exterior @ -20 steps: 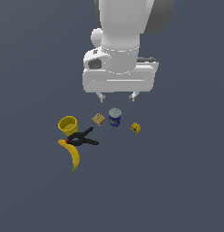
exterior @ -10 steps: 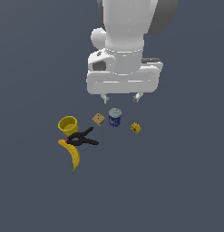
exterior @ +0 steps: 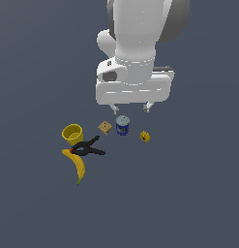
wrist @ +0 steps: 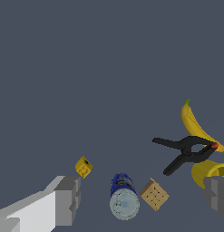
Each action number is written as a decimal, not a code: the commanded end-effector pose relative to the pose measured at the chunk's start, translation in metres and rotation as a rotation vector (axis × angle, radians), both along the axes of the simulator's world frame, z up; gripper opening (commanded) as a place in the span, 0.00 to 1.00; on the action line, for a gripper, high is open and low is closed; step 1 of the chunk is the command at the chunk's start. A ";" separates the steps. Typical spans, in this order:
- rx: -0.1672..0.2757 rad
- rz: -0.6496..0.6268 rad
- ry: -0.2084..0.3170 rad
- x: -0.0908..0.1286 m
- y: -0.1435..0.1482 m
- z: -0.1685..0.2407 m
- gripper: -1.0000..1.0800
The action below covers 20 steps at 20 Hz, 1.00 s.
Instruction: Pick up a designated object from a clutter of objects.
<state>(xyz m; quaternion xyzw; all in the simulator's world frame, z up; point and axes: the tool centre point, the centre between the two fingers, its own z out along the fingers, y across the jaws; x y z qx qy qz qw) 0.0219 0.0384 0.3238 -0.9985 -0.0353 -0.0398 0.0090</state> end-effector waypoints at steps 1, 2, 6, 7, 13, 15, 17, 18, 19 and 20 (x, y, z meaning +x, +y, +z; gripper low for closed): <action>-0.006 0.029 0.004 -0.001 0.004 -0.011 0.96; -0.009 0.045 0.005 -0.001 0.006 -0.017 0.96; -0.023 0.125 0.012 -0.004 0.018 -0.047 0.96; -0.026 0.149 0.015 -0.005 0.021 -0.055 0.96; -0.049 0.338 0.032 -0.021 0.047 -0.120 0.96; -0.054 0.410 0.038 -0.029 0.057 -0.143 0.96; -0.058 0.482 0.044 -0.039 0.067 -0.165 0.96; -0.059 0.515 0.047 -0.044 0.071 -0.175 0.96; -0.059 0.547 0.049 -0.049 0.075 -0.185 0.96; -0.059 0.576 0.052 -0.054 0.079 -0.193 0.96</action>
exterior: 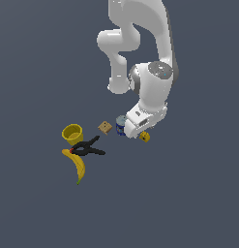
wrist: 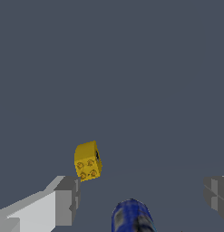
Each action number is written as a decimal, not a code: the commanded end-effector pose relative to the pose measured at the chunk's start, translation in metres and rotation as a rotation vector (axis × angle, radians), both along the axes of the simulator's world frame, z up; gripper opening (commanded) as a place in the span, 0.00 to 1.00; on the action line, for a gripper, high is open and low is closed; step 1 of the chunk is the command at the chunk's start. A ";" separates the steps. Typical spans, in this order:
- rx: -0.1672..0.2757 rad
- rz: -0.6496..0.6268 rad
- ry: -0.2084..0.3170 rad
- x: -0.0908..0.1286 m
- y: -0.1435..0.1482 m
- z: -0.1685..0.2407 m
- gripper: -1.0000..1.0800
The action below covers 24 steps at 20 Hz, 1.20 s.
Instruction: Pick up a designated object from a clutter of objects.
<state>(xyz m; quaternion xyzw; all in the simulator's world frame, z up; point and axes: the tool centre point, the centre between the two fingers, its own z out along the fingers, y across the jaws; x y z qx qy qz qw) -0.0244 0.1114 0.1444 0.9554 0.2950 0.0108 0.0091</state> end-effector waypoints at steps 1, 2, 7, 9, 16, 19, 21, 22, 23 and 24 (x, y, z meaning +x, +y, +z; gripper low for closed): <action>0.000 0.077 0.007 -0.012 0.010 -0.022 0.96; 0.000 0.103 0.010 -0.017 0.013 -0.029 0.96; 0.004 0.204 0.020 -0.037 0.026 -0.057 0.96; 0.005 0.231 0.023 -0.042 0.029 -0.064 0.96; 0.007 0.260 0.028 -0.049 0.032 -0.071 0.96; 0.007 0.260 0.028 -0.049 0.032 -0.074 0.96; 0.007 0.261 0.028 -0.049 0.032 -0.078 0.96; 0.007 0.261 0.028 -0.049 0.033 -0.081 0.96; 0.007 0.262 0.028 -0.050 0.033 -0.084 0.96; 0.007 0.262 0.028 -0.050 0.032 -0.088 0.96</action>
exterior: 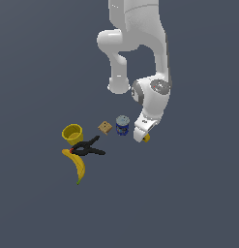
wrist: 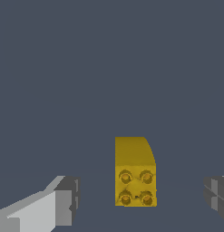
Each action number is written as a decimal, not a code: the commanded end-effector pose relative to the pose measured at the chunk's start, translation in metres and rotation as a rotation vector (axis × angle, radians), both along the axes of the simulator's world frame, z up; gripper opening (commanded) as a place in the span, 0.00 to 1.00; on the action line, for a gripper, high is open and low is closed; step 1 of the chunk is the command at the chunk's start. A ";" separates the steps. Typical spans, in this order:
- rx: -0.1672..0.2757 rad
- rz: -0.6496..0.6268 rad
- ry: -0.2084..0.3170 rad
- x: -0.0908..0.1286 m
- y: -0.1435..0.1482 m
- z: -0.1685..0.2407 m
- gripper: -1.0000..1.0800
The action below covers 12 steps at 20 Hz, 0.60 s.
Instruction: Pick up a designated object from a clutter of objects.
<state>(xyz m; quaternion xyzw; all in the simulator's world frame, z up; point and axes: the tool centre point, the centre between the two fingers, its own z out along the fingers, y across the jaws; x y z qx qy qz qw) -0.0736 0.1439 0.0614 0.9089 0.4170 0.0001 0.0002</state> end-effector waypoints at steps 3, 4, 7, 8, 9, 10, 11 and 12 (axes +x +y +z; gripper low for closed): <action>0.000 0.002 0.001 -0.001 0.000 -0.019 0.96; 0.000 0.003 0.001 -0.001 0.000 -0.024 0.96; 0.000 0.004 0.000 -0.001 0.000 -0.033 0.96; 0.000 0.004 0.000 -0.001 0.000 -0.036 0.96; 0.000 0.004 0.000 -0.001 0.000 -0.037 0.96; 0.000 0.005 0.000 -0.001 0.000 -0.039 0.96; 0.000 0.005 0.000 -0.001 0.000 -0.039 0.96; 0.000 0.005 0.000 -0.001 0.000 -0.040 0.96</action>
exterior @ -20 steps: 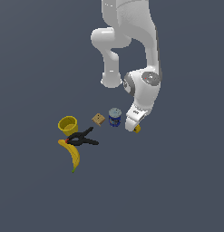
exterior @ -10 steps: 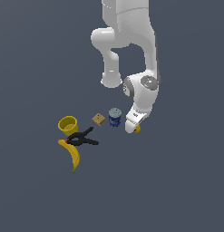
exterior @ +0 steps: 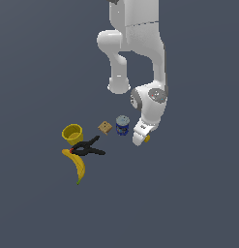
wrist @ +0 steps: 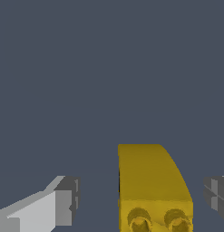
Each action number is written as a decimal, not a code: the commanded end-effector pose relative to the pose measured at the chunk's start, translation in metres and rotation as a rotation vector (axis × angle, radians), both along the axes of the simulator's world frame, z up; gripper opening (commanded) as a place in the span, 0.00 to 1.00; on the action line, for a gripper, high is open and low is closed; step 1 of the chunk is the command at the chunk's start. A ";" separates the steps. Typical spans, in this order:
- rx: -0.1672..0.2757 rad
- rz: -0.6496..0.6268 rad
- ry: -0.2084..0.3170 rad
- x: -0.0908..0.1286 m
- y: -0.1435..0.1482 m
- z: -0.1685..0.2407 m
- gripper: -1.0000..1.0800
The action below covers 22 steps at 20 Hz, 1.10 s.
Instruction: Pick up a designated object from a clutter of objects.
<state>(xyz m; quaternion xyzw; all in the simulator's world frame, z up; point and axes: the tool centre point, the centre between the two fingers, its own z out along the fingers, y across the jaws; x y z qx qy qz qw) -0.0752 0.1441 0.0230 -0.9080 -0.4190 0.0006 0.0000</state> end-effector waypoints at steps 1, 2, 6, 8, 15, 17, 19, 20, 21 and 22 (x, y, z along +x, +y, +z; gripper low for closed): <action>0.000 0.000 -0.001 0.000 0.000 -0.001 0.00; 0.000 0.000 -0.001 0.000 0.000 -0.001 0.00; 0.000 0.000 -0.001 0.000 0.000 -0.001 0.00; 0.000 0.000 -0.001 0.000 0.000 -0.001 0.00; 0.000 0.000 -0.001 0.000 0.000 0.003 0.00; 0.000 0.000 -0.001 0.000 0.001 0.007 0.00; 0.000 0.000 -0.001 0.000 0.001 0.014 0.00; 0.000 0.000 -0.001 0.000 0.002 0.018 0.00; 0.000 0.000 -0.001 0.000 0.002 0.022 0.00; 0.000 0.000 -0.001 0.000 0.003 0.027 0.00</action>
